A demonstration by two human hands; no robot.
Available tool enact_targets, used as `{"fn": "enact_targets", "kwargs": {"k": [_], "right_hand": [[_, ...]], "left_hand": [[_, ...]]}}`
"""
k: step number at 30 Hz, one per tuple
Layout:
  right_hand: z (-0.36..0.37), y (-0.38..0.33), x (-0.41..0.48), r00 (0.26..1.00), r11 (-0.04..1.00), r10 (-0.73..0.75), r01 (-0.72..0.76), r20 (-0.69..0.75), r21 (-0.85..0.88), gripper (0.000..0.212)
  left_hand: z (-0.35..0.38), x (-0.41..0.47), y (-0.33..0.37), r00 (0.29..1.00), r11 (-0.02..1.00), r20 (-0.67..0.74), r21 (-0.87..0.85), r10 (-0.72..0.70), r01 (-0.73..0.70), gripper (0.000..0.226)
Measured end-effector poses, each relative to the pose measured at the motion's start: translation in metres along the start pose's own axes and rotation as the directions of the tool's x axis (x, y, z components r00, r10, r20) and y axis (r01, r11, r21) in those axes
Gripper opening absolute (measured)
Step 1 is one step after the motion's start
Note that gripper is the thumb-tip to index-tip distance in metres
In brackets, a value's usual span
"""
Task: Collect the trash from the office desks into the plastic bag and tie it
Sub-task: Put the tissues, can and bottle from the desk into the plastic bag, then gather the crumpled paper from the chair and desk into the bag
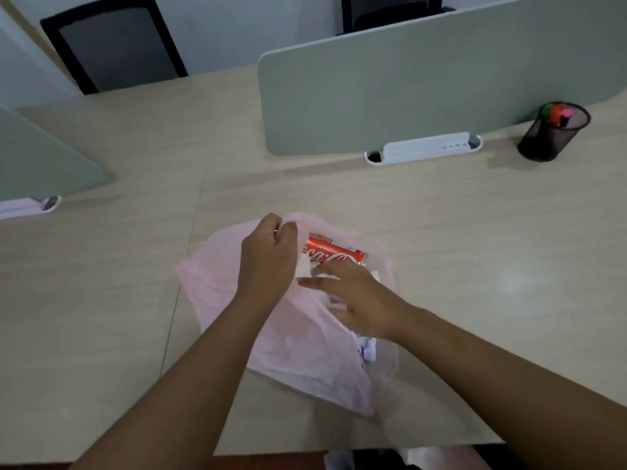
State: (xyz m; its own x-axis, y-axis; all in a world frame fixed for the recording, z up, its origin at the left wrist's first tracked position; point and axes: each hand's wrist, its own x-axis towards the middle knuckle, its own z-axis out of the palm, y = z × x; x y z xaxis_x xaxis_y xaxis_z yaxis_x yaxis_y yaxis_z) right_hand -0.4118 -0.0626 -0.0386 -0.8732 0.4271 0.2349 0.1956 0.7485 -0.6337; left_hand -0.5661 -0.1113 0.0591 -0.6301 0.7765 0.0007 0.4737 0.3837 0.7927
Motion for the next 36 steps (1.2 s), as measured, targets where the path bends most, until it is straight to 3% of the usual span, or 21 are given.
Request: {"fn": "enact_targets", "kwargs": {"k": [2, 3, 5, 7, 8, 9, 11, 13, 15, 19, 21, 25, 30, 36], "right_hand": [[0.001, -0.003, -0.008, 0.965, 0.99, 0.133, -0.119, -0.227, 0.076, 0.041], [0.002, -0.002, -0.015, 0.906, 0.975, 0.222, -0.206, -0.361, 0.083, 0.036], [0.01, 0.009, -0.033, 0.704, 0.862, 0.492, -0.476, -0.512, 0.174, 0.028], [0.02, 0.023, -0.052, 0.444, 0.607, 0.78, -0.709, -0.441, 0.359, 0.038], [0.027, 0.029, -0.061, 0.347, 0.481, 0.868, -0.764, -0.354, 0.43, 0.041], [0.033, 0.031, -0.067, 0.295, 0.4, 0.912, -0.794, -0.284, 0.457, 0.039], [0.047, 0.032, -0.077, 0.312, 0.388, 0.918, -0.83, -0.243, 0.4, 0.03], [0.058, 0.03, -0.083, 0.358, 0.429, 0.895, -0.852, -0.265, 0.299, 0.035], [0.059, 0.028, -0.084, 0.354, 0.432, 0.893, -0.848, -0.277, 0.308, 0.033], [0.019, 0.02, -0.068, 0.201, 0.35, 0.933, -0.695, -0.298, 0.628, 0.033], [-0.019, 0.013, -0.053, 0.156, 0.394, 0.909, -0.628, -0.387, 0.671, 0.035], [-0.113, -0.012, -0.023, 0.222, 0.573, 0.755, -0.681, -0.617, 0.456, 0.034], [-0.223, -0.043, -0.005, 0.35, 0.648, 0.55, -0.752, -0.758, 0.122, 0.032], [-0.305, -0.056, -0.037, 0.272, 0.588, 0.428, -0.808, -0.862, 0.037, 0.032]], "left_hand": [[-0.005, -0.001, -0.001, 1.0, 1.0, 0.0, -0.011, 0.025, -0.025, 0.034], [-0.008, -0.002, -0.001, 0.999, 0.999, -0.001, -0.016, 0.037, -0.037, 0.034], [-0.014, -0.005, -0.004, 0.999, 0.999, 0.0, -0.01, 0.048, -0.048, 0.033], [-0.019, -0.008, -0.008, 0.999, 0.999, 0.004, -0.015, 0.049, -0.049, 0.03], [-0.021, -0.009, -0.01, 0.999, 0.999, 0.005, -0.021, 0.048, -0.048, 0.03], [-0.023, -0.011, -0.012, 0.999, 0.999, 0.008, -0.027, 0.048, -0.048, 0.03], [-0.026, -0.013, -0.015, 0.998, 0.998, 0.012, -0.033, 0.056, -0.055, 0.03], [-0.028, -0.015, -0.015, 0.998, 0.998, 0.012, -0.025, 0.062, -0.061, 0.031], [-0.03, -0.014, -0.014, 0.997, 0.997, 0.007, -0.011, 0.072, -0.072, 0.031], [-0.036, 0.003, -0.006, 0.992, 0.992, -0.038, -0.012, 0.124, -0.124, 0.032], [-0.041, 0.017, 0.004, 0.986, 0.989, -0.072, -0.02, 0.148, -0.15, 0.033], [-0.054, 0.049, 0.036, 0.971, 0.974, -0.116, -0.056, 0.211, -0.219, 0.034], [-0.054, 0.086, 0.084, 0.967, 0.959, -0.141, -0.159, 0.213, -0.234, 0.041], [-0.022, 0.094, 0.142, 0.96, 0.951, -0.123, -0.154, 0.251, -0.269, 0.038]]}}
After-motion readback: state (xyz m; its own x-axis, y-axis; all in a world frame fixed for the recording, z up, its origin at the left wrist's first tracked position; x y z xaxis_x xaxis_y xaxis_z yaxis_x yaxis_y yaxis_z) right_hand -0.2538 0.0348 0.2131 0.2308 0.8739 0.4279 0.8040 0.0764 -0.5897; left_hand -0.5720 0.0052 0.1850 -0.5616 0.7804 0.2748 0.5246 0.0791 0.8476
